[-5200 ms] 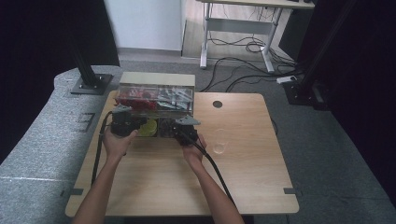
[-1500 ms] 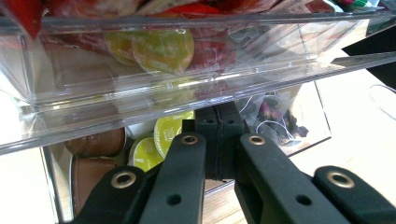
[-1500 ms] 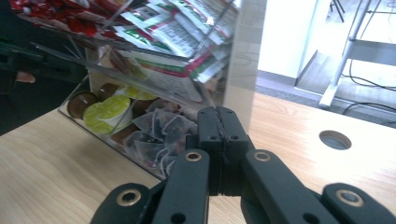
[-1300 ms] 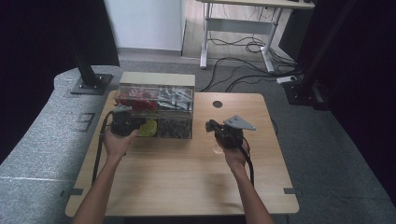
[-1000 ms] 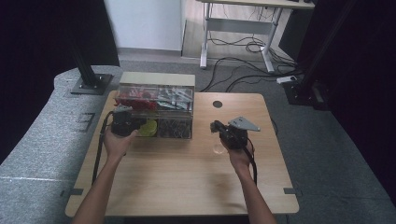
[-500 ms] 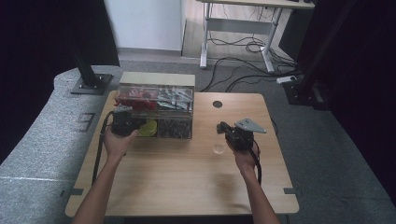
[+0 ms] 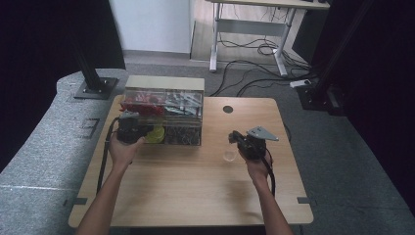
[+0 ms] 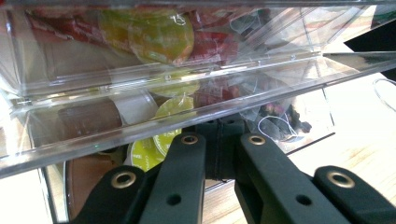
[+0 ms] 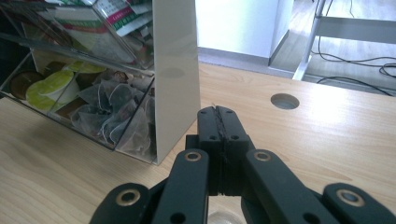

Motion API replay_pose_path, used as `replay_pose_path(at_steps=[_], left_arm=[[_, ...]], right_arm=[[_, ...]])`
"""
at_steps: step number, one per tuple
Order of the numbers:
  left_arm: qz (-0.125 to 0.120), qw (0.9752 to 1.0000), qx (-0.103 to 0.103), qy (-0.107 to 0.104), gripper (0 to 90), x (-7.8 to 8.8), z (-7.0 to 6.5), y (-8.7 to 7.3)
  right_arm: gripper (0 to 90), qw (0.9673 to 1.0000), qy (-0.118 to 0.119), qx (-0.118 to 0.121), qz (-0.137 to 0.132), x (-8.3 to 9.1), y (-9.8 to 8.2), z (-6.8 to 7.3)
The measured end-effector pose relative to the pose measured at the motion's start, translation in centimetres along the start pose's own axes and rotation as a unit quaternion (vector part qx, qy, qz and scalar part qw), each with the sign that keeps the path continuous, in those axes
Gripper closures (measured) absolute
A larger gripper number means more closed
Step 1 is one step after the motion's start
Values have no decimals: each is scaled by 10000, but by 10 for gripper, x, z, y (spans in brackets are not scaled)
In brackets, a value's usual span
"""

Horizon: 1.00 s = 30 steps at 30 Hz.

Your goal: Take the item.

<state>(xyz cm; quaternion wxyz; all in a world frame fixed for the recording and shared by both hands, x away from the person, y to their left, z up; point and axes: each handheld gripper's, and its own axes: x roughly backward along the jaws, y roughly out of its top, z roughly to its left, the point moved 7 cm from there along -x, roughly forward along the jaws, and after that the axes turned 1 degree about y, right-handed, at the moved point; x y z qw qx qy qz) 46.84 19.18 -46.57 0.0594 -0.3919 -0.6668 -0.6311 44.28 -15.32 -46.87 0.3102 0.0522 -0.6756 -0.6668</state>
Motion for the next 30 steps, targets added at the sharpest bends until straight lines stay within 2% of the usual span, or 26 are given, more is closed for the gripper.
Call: replay_pose_path(at_steps=[4,10,25,30], left_arm=[[-6,10000,3,5,900,1,1,0],[-8,10000,-3,8,900,1,1,0],[4,10000,-11,0,900,1,0,-2],[23,10000,-41,-12,900,0,0,-6]], right_arm=[[883,10000,-6,-21,17,-1,-3,-1],[760,10000,-14,60,5,0,-3,0],[728,9999,-25,100,-8,1,-6,0],[711,9999,54,87,30,4,-10,1]])
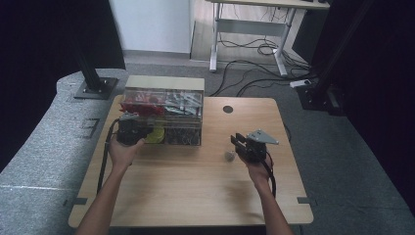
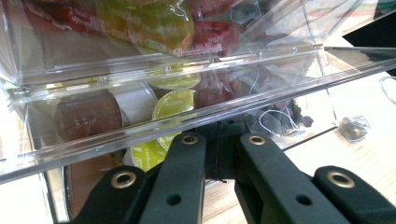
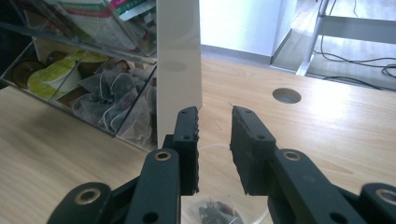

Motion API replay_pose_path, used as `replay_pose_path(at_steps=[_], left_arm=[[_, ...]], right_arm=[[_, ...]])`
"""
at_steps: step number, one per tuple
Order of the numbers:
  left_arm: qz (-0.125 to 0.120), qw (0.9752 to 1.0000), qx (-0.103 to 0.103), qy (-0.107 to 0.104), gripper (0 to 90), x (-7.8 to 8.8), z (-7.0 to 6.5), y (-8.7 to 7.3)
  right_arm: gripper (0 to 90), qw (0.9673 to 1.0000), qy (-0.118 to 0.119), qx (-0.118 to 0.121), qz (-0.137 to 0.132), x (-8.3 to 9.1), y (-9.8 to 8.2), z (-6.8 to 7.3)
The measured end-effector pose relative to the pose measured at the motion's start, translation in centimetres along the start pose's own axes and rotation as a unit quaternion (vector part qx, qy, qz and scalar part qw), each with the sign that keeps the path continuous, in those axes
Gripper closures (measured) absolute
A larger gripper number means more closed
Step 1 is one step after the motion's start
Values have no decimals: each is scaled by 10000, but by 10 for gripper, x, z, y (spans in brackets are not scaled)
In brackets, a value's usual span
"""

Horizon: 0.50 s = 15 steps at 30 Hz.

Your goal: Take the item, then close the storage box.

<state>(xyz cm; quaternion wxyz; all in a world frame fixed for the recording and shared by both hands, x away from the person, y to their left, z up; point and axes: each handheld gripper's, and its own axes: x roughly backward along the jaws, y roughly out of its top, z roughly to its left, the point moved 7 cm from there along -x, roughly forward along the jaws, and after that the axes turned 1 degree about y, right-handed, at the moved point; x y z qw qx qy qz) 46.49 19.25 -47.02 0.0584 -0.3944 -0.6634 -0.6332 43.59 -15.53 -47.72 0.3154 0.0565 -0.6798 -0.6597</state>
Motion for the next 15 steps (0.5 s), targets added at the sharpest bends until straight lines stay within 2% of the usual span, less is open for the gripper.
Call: replay_pose_path(at_steps=[15], left_arm=[[29,10000,-18,-62,900,1,-5,-12]], right_arm=[[696,9997,214,-82,41,18,-27,6]])
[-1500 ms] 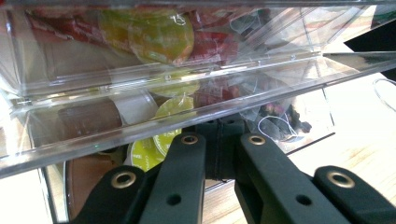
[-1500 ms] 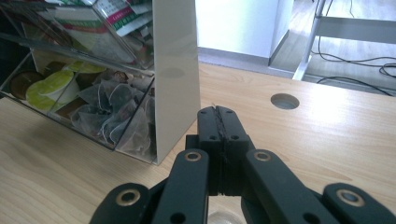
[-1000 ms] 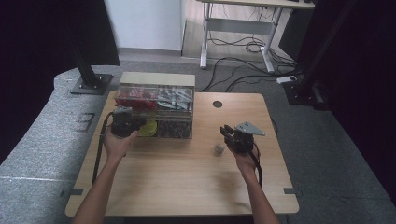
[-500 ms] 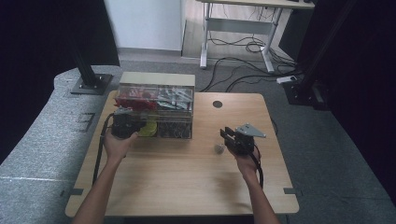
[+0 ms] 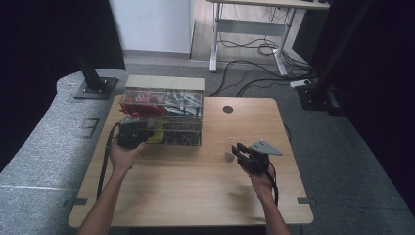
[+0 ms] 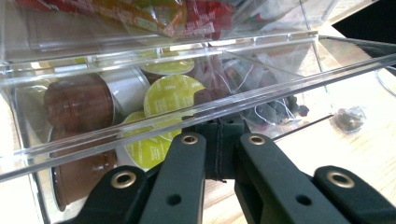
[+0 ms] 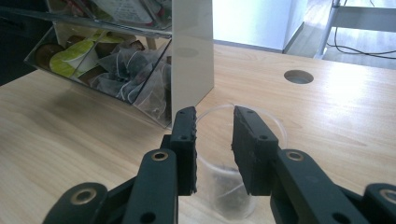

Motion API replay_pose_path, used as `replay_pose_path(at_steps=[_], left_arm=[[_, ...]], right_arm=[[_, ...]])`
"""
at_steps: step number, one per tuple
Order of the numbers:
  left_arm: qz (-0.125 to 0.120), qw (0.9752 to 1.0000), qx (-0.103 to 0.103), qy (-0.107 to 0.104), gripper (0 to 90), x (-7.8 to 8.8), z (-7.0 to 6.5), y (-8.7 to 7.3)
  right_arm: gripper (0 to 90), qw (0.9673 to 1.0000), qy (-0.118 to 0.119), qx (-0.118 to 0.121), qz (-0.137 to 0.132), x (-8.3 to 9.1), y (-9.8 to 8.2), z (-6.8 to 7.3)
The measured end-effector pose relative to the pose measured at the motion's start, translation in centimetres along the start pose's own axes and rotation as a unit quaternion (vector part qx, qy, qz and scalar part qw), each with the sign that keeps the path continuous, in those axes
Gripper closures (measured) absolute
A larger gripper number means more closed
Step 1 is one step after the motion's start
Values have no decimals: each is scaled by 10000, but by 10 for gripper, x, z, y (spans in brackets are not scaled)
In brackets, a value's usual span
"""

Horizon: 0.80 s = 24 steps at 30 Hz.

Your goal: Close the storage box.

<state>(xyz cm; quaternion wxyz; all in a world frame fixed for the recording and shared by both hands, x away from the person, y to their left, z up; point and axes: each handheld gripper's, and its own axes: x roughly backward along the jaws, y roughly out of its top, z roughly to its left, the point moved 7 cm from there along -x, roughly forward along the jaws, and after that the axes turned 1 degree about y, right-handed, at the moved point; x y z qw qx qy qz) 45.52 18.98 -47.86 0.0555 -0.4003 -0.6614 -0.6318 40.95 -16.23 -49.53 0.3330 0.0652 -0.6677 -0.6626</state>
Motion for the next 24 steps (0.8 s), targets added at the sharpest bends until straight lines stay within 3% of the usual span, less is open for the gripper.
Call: replay_pose_path(at_steps=[9,24], left_arm=[[57,9999,-78,39,900,-2,-1,-9],[94,10000,12,31,900,0,3,-23]], right_arm=[[698,10000,24,-57,-11,10,-13,0],[692,9999,30,-84,131,10,-26,-2]])
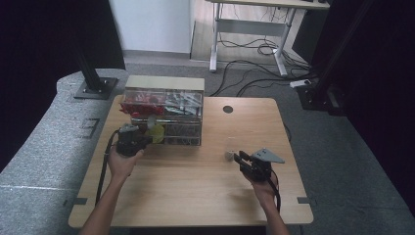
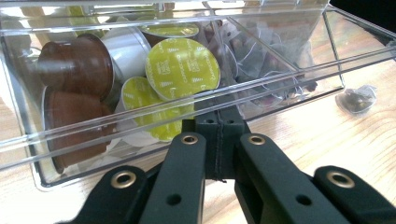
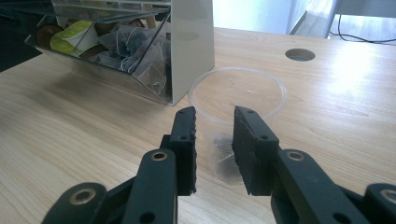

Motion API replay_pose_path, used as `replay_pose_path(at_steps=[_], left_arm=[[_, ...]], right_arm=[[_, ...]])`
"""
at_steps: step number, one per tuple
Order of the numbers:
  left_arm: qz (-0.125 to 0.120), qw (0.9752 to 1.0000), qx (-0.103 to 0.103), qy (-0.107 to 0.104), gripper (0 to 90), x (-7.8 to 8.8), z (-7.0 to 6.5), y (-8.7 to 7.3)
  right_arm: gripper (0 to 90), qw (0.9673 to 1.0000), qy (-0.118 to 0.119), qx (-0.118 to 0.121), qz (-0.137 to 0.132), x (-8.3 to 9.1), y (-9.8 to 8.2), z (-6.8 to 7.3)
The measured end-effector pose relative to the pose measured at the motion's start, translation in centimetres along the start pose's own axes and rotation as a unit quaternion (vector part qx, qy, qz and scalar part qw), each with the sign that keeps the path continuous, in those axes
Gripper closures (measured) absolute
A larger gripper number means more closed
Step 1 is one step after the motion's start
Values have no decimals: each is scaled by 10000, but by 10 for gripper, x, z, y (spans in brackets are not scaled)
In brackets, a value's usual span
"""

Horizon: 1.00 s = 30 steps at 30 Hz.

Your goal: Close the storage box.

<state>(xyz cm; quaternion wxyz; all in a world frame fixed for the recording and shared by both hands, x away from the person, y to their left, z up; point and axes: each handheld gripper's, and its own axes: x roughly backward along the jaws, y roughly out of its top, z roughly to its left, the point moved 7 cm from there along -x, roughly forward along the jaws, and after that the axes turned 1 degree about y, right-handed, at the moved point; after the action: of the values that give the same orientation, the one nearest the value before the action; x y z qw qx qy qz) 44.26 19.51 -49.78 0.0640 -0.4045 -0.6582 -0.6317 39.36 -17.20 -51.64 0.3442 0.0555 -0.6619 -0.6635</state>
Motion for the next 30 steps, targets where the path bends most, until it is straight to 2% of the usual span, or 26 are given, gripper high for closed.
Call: replay_pose_path(at_steps=[8,16,30], left_arm=[[15,10000,29,-20,900,1,0,-6],[92,9999,72,-62,900,-3,1,-15],[215,9996,139,-124,900,-11,4,-27]], right_arm=[[693,10000,63,-34,0,1,-1,1],[694,9999,124,-112,9,1,-3,1],[696,9998,139,-116,44,1,-7,2]])
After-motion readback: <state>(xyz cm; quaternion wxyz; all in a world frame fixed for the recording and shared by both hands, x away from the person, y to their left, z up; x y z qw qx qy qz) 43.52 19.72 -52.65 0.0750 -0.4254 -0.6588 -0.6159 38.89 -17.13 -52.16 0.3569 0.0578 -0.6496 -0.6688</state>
